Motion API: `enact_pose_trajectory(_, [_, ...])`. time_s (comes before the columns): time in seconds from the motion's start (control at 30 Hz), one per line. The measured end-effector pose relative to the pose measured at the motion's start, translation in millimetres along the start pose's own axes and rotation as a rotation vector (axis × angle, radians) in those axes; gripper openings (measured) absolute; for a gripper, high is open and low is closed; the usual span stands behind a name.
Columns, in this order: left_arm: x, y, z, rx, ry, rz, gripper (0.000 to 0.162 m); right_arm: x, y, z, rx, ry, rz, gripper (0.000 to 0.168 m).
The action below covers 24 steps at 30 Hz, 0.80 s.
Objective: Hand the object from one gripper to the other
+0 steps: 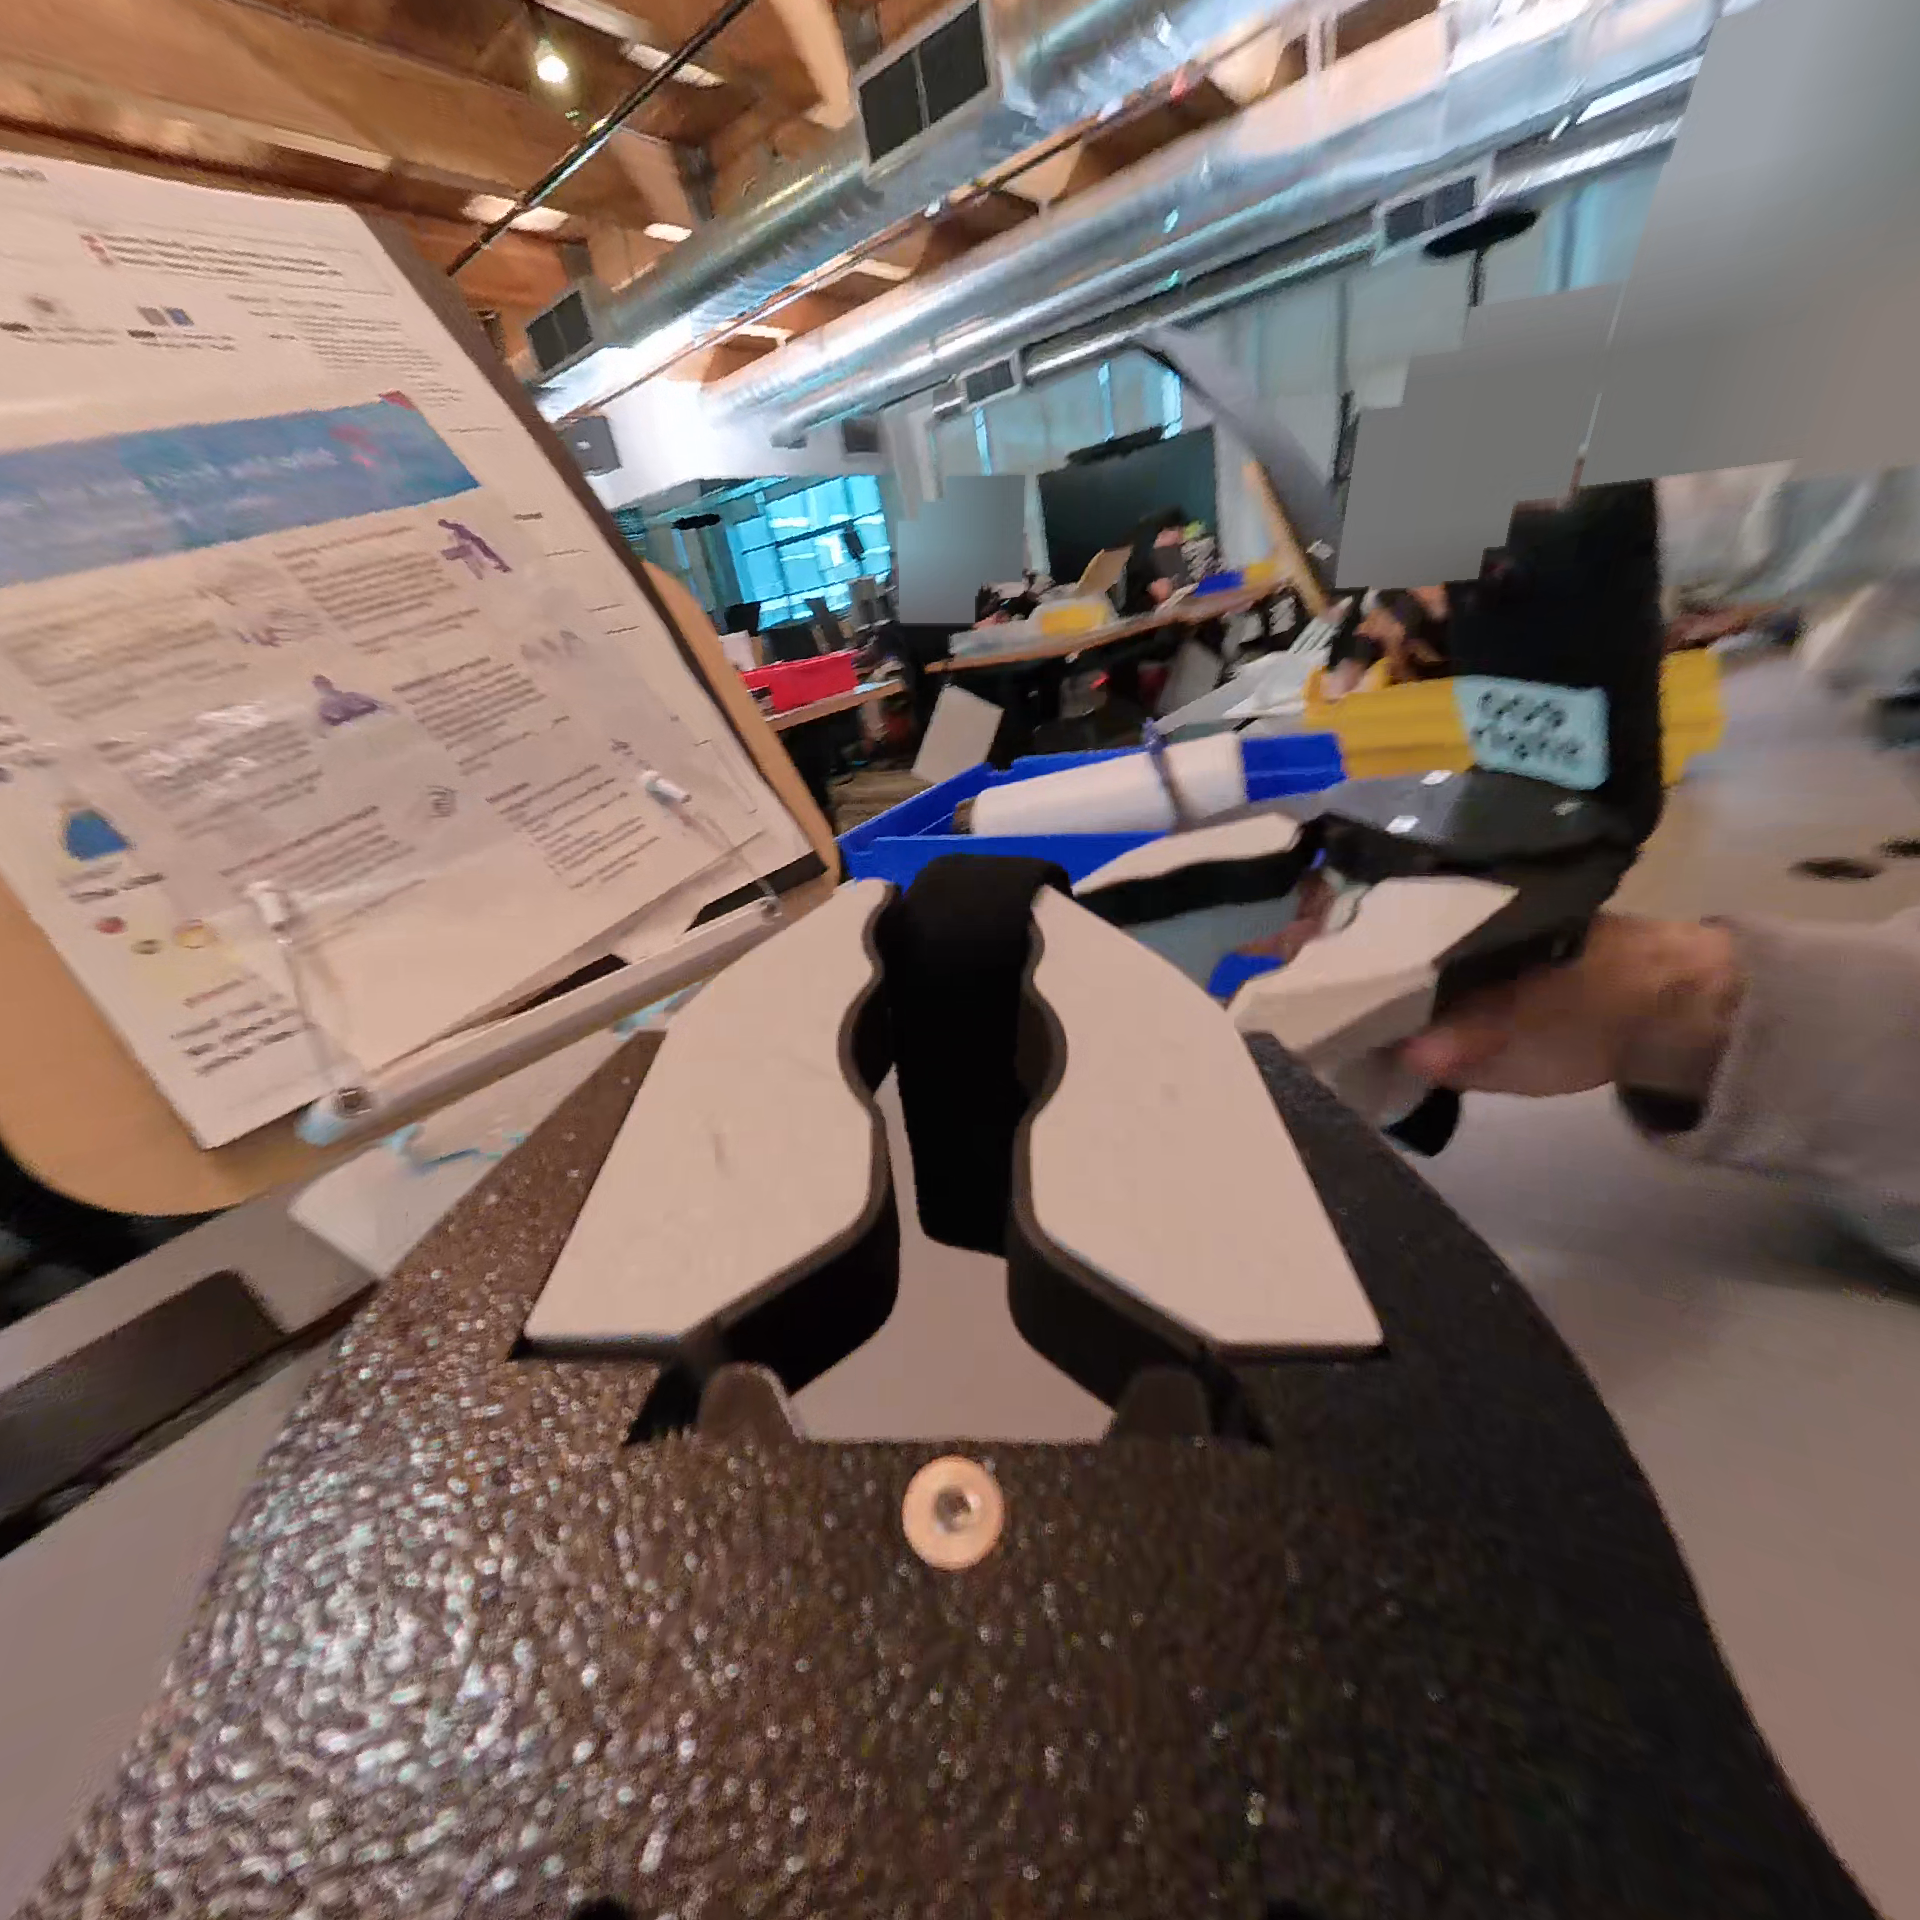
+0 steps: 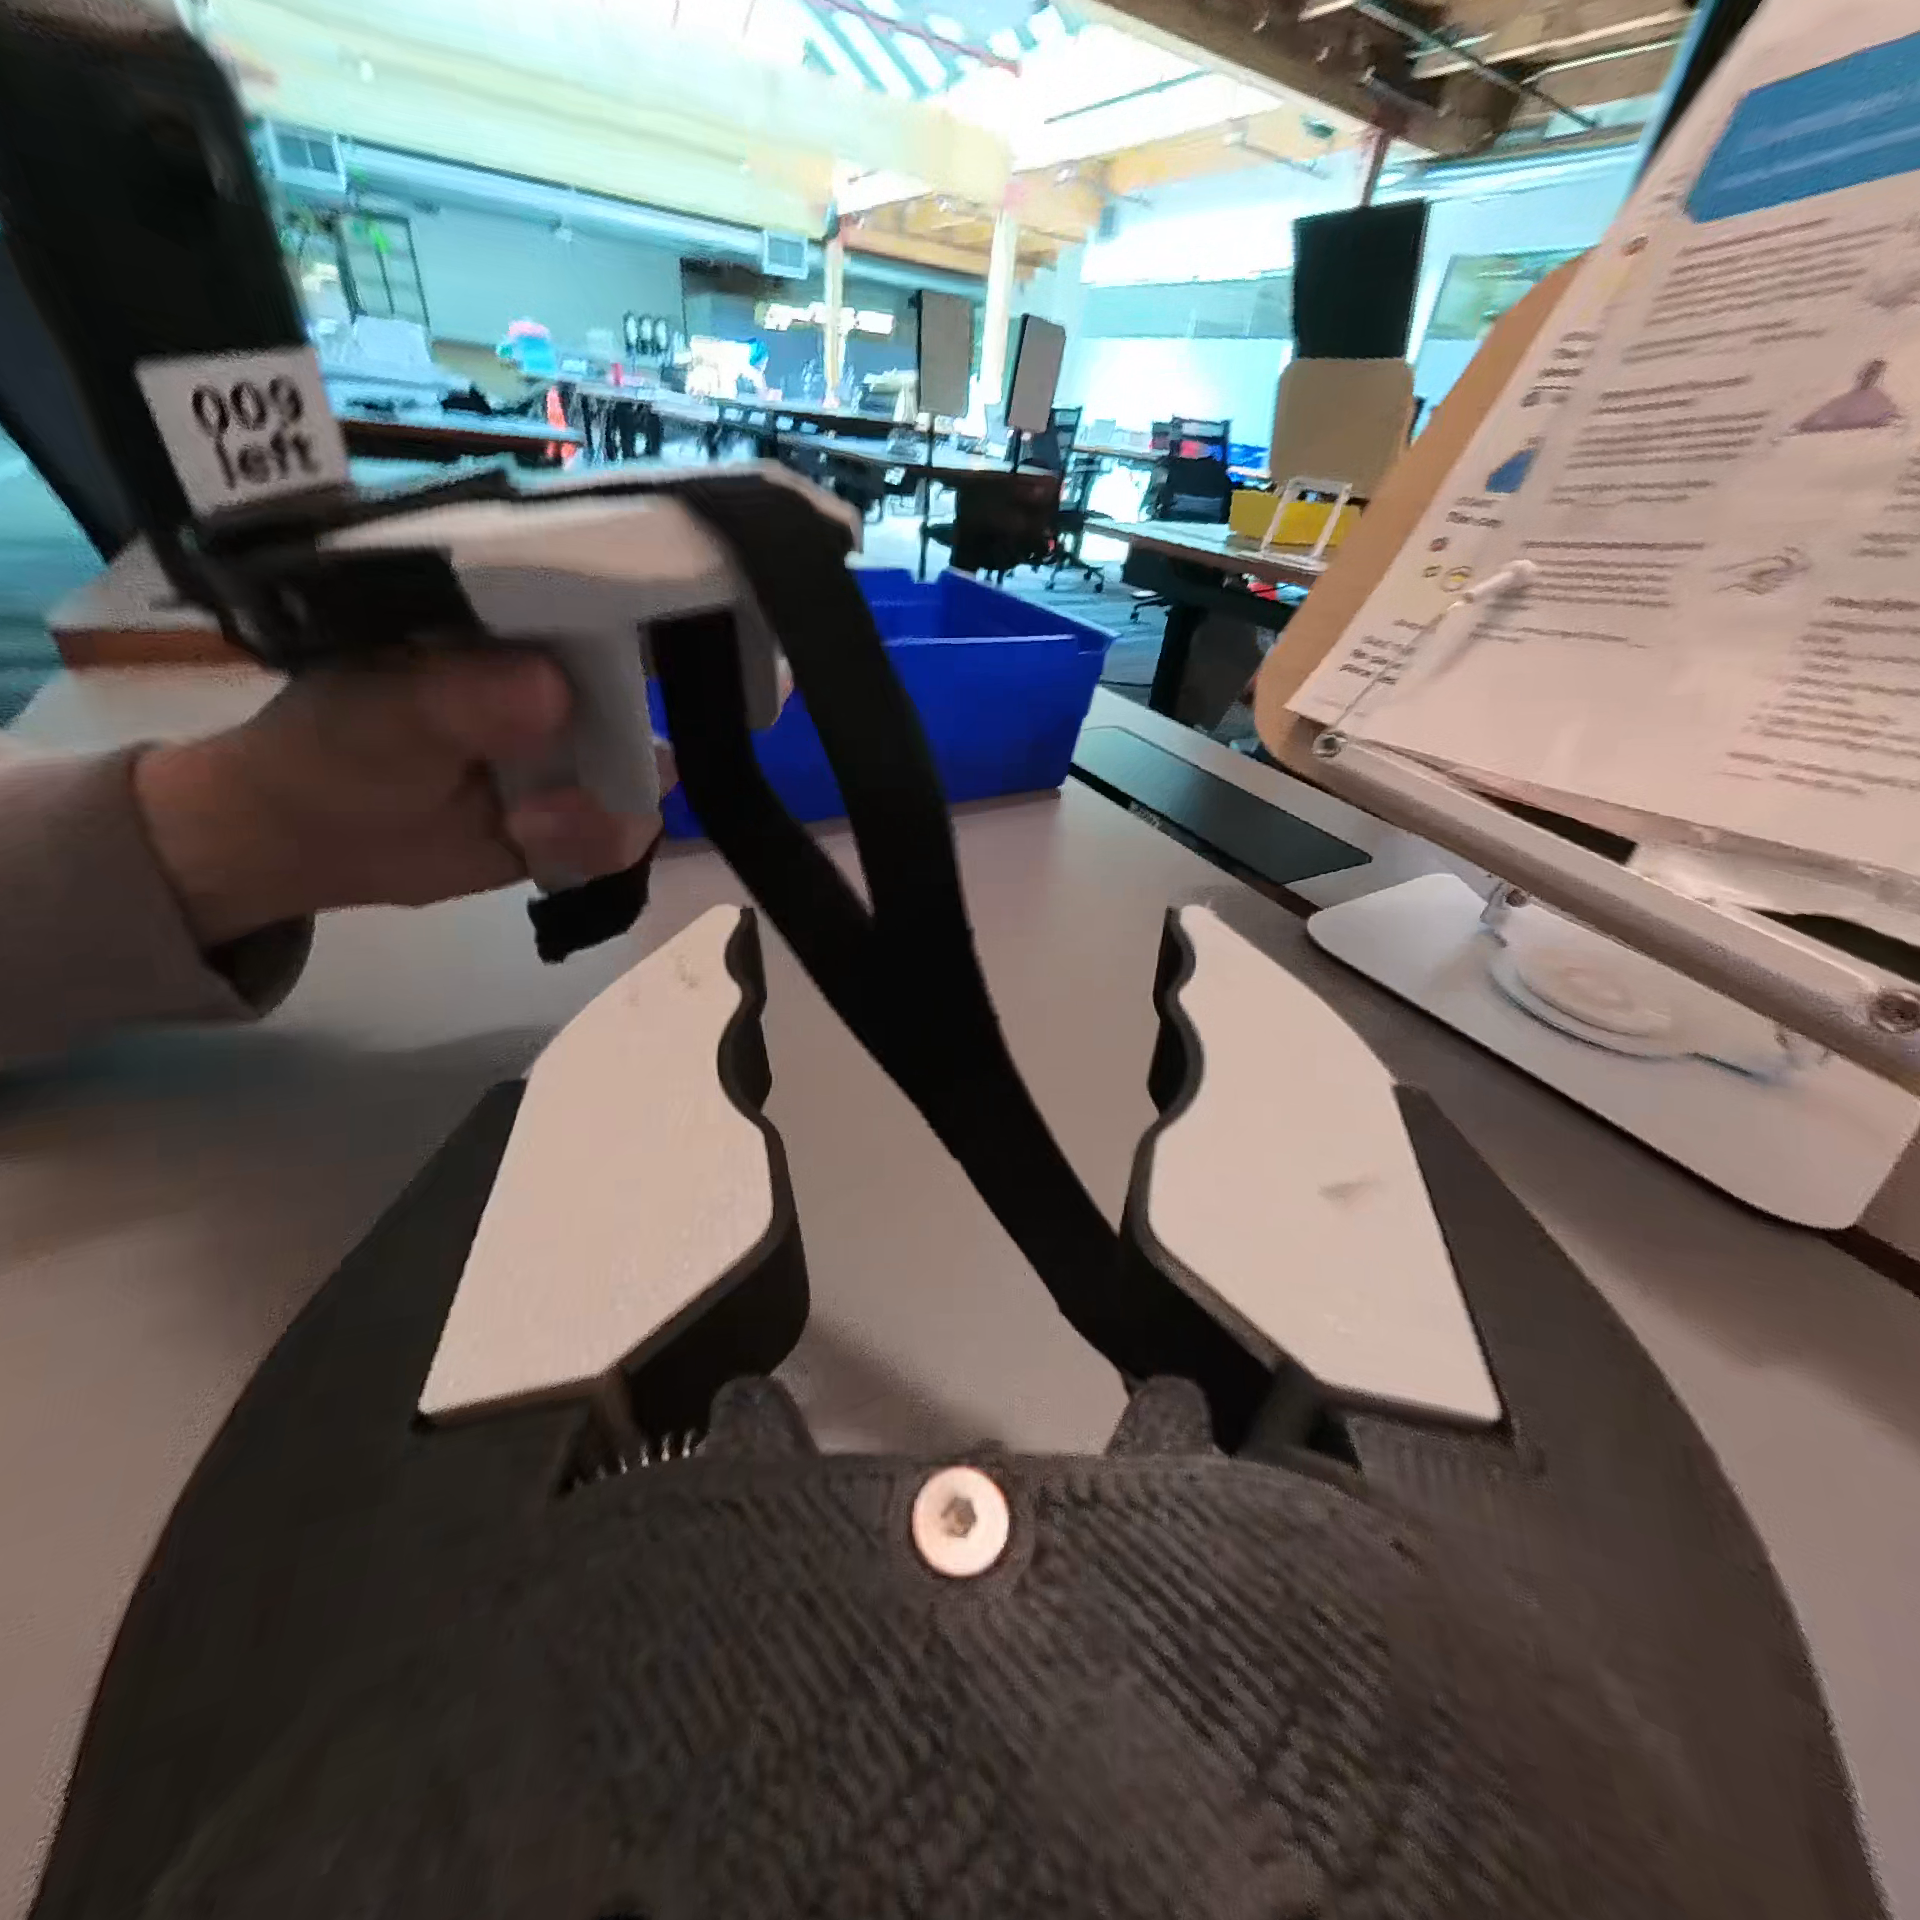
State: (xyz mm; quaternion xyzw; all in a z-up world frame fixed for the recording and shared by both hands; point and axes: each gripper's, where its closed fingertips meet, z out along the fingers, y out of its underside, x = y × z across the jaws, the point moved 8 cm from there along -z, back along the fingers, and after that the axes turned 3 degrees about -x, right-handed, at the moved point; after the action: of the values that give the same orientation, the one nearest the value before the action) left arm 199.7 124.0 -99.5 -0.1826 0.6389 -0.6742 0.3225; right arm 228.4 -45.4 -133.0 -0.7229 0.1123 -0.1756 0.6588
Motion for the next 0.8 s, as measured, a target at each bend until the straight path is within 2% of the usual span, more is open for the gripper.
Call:
enact_pose_trajectory(0.07, [1.2,-6.0,-1.7,0.048,0.028,-0.057,0.018,-7.9,4.0,6.6,-0.047,-0.004,-0.080,0.069])
enact_pose_trajectory(0.17, [0.4,-13.9,-6.0,0.112,0.050,-0.117,0.019,-12.4,13.3,13.8,-0.169,0.081,-0.271,0.069])
enact_pose_trajectory(0.23, [-4.6,-15.6,-9.8,0.139,0.023,-0.133,0.019,-12.4,14.5,14.4,-0.182,0.132,-0.349,0.068])
enact_pose_trajectory(0.3, [-10.0,-15.9,-13.6,0.164,0.005,-0.154,0.019,-10.9,12.9,12.6,-0.164,0.156,-0.369,0.058])
enact_pose_trajectory(0.37, [-13.8,-16.9,-16.7,0.190,-0.003,-0.172,0.018,-10.0,11.9,9.6,-0.158,0.166,-0.415,0.036])
enact_pose_trajectory(0.47, [-15.1,-18.2,-18.6,0.204,0.003,-0.178,0.018,-7.9,9.9,7.3,-0.150,0.218,-0.472,0.028])
enact_pose_trajectory(0.6, [-15.7,-16.9,-18.6,0.203,-0.002,-0.181,0.018,-6.7,8.9,6.4,-0.159,0.271,-0.545,0.006])
enact_pose_trajectory(0.7, [-17.2,-14.2,-17.8,0.191,-0.007,-0.190,0.019,-3.2,8.3,5.3,-0.188,0.338,-0.596,0.004])
enact_pose_trajectory(0.73, [-17.5,-13.1,-17.4,0.191,-0.007,-0.192,0.021,-1.1,7.2,3.7,-0.190,0.369,-0.608,0.004])
enact_pose_trajectory(0.8, [-17.5,-9.9,-15.3,0.176,0.008,-0.206,0.038,6.9,3.4,-2.4,-0.181,0.452,-0.592,0.004])
